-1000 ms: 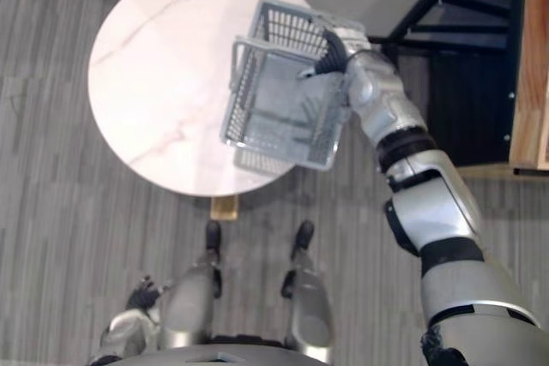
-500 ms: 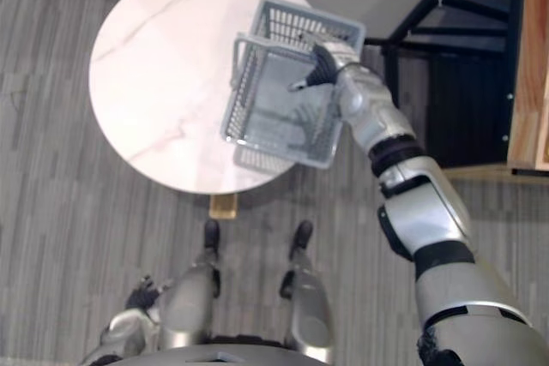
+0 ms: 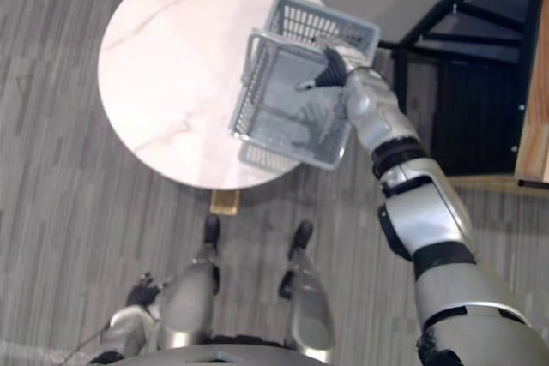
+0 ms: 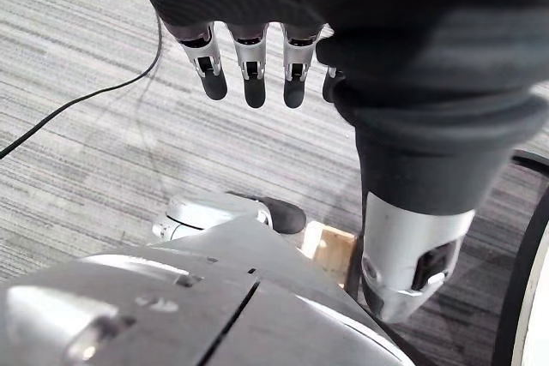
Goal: Pick vegetable in the basket
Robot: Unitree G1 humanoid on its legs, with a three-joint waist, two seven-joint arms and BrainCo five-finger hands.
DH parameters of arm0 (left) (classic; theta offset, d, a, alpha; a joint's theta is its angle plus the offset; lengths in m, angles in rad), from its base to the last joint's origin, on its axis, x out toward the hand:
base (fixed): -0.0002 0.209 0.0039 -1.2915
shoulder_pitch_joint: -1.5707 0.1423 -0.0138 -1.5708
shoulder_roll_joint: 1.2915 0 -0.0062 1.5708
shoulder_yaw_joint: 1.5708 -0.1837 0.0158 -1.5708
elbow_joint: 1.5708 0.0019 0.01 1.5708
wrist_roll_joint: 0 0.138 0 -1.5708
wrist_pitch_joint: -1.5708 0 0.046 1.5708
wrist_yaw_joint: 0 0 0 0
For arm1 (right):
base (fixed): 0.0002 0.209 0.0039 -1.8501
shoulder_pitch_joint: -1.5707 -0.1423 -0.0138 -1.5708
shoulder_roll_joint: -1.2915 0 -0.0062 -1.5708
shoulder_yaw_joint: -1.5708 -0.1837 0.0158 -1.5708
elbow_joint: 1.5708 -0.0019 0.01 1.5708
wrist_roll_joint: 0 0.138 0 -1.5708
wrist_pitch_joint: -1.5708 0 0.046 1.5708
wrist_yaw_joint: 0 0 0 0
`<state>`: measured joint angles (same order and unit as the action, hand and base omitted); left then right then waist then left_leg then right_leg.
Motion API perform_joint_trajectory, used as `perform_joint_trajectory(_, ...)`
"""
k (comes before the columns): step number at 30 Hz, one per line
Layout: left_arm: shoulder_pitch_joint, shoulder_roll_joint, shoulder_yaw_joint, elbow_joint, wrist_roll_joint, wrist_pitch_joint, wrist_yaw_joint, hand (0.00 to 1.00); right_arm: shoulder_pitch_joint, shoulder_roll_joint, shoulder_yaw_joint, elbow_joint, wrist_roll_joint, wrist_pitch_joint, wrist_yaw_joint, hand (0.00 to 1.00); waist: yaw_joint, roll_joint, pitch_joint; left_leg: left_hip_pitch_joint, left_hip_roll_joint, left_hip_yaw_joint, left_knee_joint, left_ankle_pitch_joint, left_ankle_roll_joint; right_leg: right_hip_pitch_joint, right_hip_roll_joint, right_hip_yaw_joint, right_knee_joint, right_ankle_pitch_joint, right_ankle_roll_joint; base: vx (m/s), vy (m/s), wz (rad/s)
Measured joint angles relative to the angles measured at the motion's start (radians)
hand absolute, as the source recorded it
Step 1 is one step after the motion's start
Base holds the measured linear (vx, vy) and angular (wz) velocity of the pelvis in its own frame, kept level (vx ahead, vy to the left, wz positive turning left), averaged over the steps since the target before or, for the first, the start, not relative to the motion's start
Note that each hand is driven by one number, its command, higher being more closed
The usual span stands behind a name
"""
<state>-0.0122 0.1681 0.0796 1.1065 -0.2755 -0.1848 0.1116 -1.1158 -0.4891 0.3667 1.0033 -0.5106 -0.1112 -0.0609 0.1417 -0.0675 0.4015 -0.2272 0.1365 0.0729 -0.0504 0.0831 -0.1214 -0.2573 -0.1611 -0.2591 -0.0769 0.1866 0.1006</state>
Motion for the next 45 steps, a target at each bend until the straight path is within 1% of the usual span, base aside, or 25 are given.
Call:
perform_joint_trajectory(1, -0.001, 0.002, -0.006, 0.0, 0.0, 0.0, 0.0, 0.0, 0.0, -0.001, -0.016, 0.011, 0.0, 0.002, -0.006, 1.0, 0.0, 0.0, 0.0, -0.002, 0.0, -0.005, -0.006, 0.006, -0.001, -0.001, 0.0, -0.006, 0.0, 0.0, 0.0, 0.01, 0.003, 0.13)
perform_joint_trajectory(3, -0.002, 0.003, -0.015, -0.001, 0.0, -0.001, 0.002, 0.0, -0.001, -0.001, -0.043, 0.033, 0.0, 0.003, -0.02, 1.0, 0.002, 0.0, 0.0, -0.002, 0.0, -0.009, -0.018, 0.014, -0.002, -0.003, 0.0, -0.011, 0.0, 0.0, 0.0, 0.01, 0.004, 0.09)
perform_joint_trajectory(8, -0.003, 0.011, -0.038, -0.003, -0.018, -0.001, 0.004, 0.0, -0.004, -0.003, -0.093, 0.069, -0.001, 0.014, -0.028, 1.0, 0.003, 0.0, 0.0, -0.009, -0.001, -0.018, -0.018, 0.017, -0.001, -0.007, -0.001, -0.017, 0.0, 0.0, 0.0, 0.02, 0.009, 0.04)
perform_joint_trajectory(11, -0.003, 0.013, -0.045, -0.003, -0.018, -0.001, 0.005, 0.0, -0.004, -0.004, -0.095, 0.073, -0.001, 0.016, -0.043, 1.0, 0.003, 0.0, 0.0, -0.013, -0.001, -0.018, -0.018, 0.018, -0.002, -0.011, -0.001, -0.017, 0.0, 0.0, 0.0, 0.0, 0.0, 0.0)
perform_joint_trajectory(17, -0.005, 0.014, -0.05, -0.004, -0.018, -0.001, 0.008, 0.0, -0.005, -0.004, -0.094, 0.073, -0.003, 0.016, -0.044, 1.0, 0.004, 0.001, 0.001, -0.014, -0.002, -0.018, -0.018, 0.018, -0.002, -0.012, -0.002, -0.017, 0.0, 0.0, 0.0, 0.0, 0.0, 0.0)
perform_joint_trajectory(21, -0.006, 0.014, -0.054, -0.004, -0.017, -0.001, 0.015, 0.0, -0.005, -0.003, -0.064, 0.074, -0.039, 0.016, -0.038, 1.0, 0.006, 0.002, 0.001, -0.014, -0.002, -0.02, -0.016, 0.018, -0.002, -0.009, -0.002, -0.018, 0.0, 0.0, 0.0, 0.0, 0.001, 0.01)
perform_joint_trajectory(23, -0.006, 0.014, -0.054, -0.004, -0.016, 0.0, 0.019, 0.0, -0.005, -0.004, -0.042, 0.074, -0.04, 0.016, -0.036, 1.0, 0.005, 0.002, 0.0, -0.01, -0.002, -0.026, -0.014, 0.019, -0.002, 0.003, -0.001, -0.026, -0.008, 0.0, 0.001, 0.02, 0.003, 0.09)
perform_joint_trajectory(27, -0.006, 0.014, -0.053, -0.011, -0.002, 0.004, 0.021, 0.0, -0.005, -0.005, 0.042, 0.062, -0.042, 0.011, -0.002, 1.0, 0.009, 0.004, 0.0, 0.013, -0.002, -0.042, -0.014, 0.018, -0.002, 0.045, 0.0, -0.045, -0.024, 0.0, 0.001, 0.03, 0.005, 0.12)
perform_joint_trajectory(30, -0.014, 0.014, -0.047, -0.013, 0.024, 0.019, 0.021, 0.0, 0.006, -0.005, 0.096, 0.002, -0.048, 0.006, 0.024, 1.0, 0.009, 0.005, -0.001, 0.026, -0.003, -0.057, -0.014, 0.018, -0.002, 0.069, 0.0, -0.06, -0.027, 0.0, 0.001, 0.02, 0.009, 0.14)
perform_joint_trajectory(32, -0.018, 0.012, -0.042, -0.012, 0.051, 0.024, 0.021, 0.0, 0.027, -0.006, 0.156, -0.076, -0.079, -0.006, 0.04, 1.0, 0.013, 0.009, -0.007, 0.041, -0.004, -0.057, -0.016, 0.018, -0.002, 0.084, -0.002, -0.06, -0.027, 0.0, 0.001, 0.01, 0.008, 0.02)
perform_joint_trajectory(33, -0.019, 0.011, -0.041, -0.012, 0.056, 0.025, 0.021, 0.0, 0.037, -0.006, 0.17, -0.099, -0.079, -0.008, 0.047, 1.0, 0.013, 0.009, -0.013, 0.041, -0.005, -0.056, -0.016, 0.018, -0.002, 0.084, -0.002, -0.06, -0.027, 0.0, 0.001, 0.0, 0.0, 0.0)
perform_joint_trajectory(35, -0.021, 0.01, -0.032, -0.011, 0.069, 0.038, 0.02, 0.0, 0.091, -0.006, 0.218, -0.186, -0.079, -0.031, 0.069, 1.0, 0.014, 0.007, -0.038, 0.056, -0.005, -0.047, -0.019, 0.018, -0.002, 0.092, -0.002, -0.054, -0.027, 0.0, 0.001, 0.01, 0.018, -0.08)
perform_joint_trajectory(36, -0.021, 0.01, -0.032, -0.011, 0.08, 0.041, 0.02, 0.0, 0.108, -0.006, 0.228, -0.21, -0.079, -0.035, 0.07, 1.0, 0.014, 0.007, -0.047, 0.06, -0.004, -0.042, -0.019, 0.018, -0.002, 0.093, -0.002, -0.049, -0.028, 0.0, 0.001, 0.01, 0.016, -0.21)
perform_joint_trajectory(37, -0.021, 0.008, -0.03, -0.01, 0.098, 0.043, 0.02, 0.0, 0.139, -0.005, 0.242, -0.257, -0.077, -0.048, 0.073, 1.0, 0.013, 0.006, -0.061, 0.076, -0.003, -0.026, -0.026, 0.018, -0.002, 0.097, -0.001, -0.033, -0.028, 0.0, 0.001, 0.01, 0.012, -0.23)
perform_joint_trajectory(38, -0.021, 0.007, -0.026, -0.01, 0.103, 0.043, 0.02, 0.0, 0.152, -0.006, 0.25, -0.282, -0.076, -0.053, 0.074, 1.0, 0.01, 0.006, -0.065, 0.087, -0.003, -0.02, -0.028, 0.018, -0.002, 0.102, -0.001, -0.027, -0.028, 0.0, 0.001, 0.01, 0.017, -0.32)
perform_joint_trajectory(39, -0.018, 0.002, -0.009, -0.007, 0.103, 0.044, 0.02, 0.0, 0.182, -0.007, 0.263, -0.334, -0.074, -0.065, 0.077, 1.0, 0.0, 0.005, -0.084, 0.102, -0.001, -0.007, -0.038, 0.017, -0.002, 0.106, 0.001, -0.015, -0.028, 0.0, 0.002, 0.0, 0.018, -0.33)
perform_joint_trajectory(42, -0.007, -0.008, 0.007, -0.003, 0.141, 0.055, 0.02, 0.0, 0.295, -0.036, 0.284, -0.461, -0.029, -0.092, 0.099, 1.0, -0.014, 0.001, -0.153, 0.12, -0.001, 0.015, -0.038, 0.009, -0.005, 0.108, 0.003, 0.009, -0.028, 0.0, 0.003, 0.0, 0.017, -0.24)
perform_joint_trajectory(45, 0.01, -0.007, 0.019, -0.003, 0.164, 0.062, 0.019, 0.0, 0.384, -0.062, 0.309, -0.535, 0.002, -0.108, 0.117, 1.0, -0.037, -0.01, -0.184, 0.147, -0.001, 0.036, -0.033, -0.009, -0.011, 0.122, 0.003, 0.031, -0.029, -0.004, 0.008, -0.01, 0.015, -0.19)
